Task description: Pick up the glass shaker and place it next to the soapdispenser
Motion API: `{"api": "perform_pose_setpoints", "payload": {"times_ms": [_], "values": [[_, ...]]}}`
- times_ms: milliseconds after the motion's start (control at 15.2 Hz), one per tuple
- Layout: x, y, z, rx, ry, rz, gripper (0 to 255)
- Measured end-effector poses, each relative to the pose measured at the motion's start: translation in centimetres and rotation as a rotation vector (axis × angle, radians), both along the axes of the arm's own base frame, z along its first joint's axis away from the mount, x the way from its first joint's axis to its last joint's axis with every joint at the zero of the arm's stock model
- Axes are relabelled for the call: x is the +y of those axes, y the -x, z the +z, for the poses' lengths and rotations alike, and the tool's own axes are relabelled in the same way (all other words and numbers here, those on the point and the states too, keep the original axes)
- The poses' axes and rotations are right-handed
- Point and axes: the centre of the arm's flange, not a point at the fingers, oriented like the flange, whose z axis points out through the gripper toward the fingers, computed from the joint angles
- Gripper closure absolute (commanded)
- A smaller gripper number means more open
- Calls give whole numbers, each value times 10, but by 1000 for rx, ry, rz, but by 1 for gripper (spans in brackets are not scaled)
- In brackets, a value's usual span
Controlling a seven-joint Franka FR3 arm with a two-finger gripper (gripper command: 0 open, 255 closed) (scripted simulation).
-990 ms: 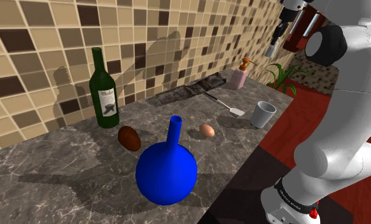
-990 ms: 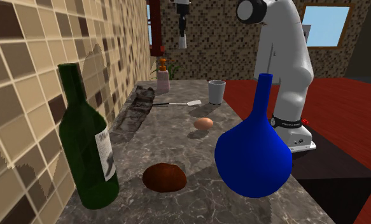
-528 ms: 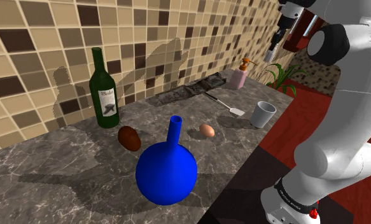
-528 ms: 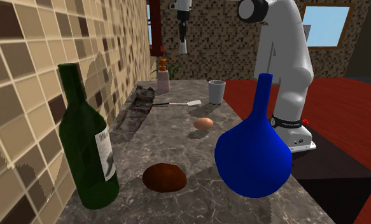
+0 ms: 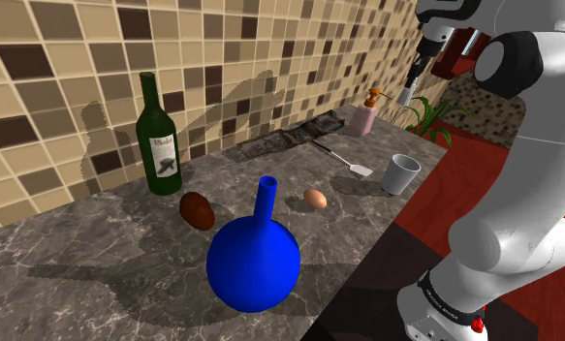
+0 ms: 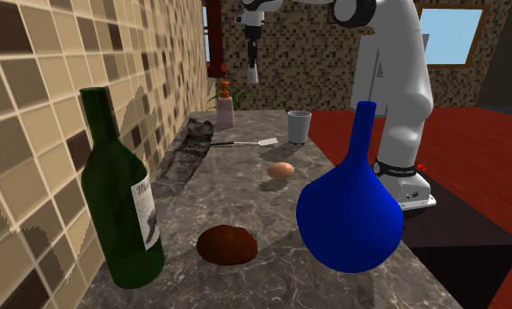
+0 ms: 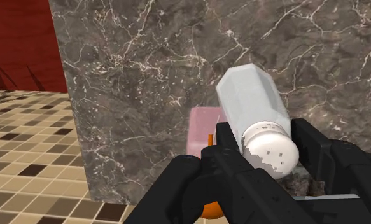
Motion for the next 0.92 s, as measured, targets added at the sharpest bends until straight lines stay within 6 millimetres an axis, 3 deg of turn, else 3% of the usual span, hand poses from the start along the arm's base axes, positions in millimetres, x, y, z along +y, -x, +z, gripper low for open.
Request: {"api": "perform_pose_setpoints", "payload": {"times_ms": [924], "values": [[-1, -2, -73, 0, 0, 0, 255]]}}
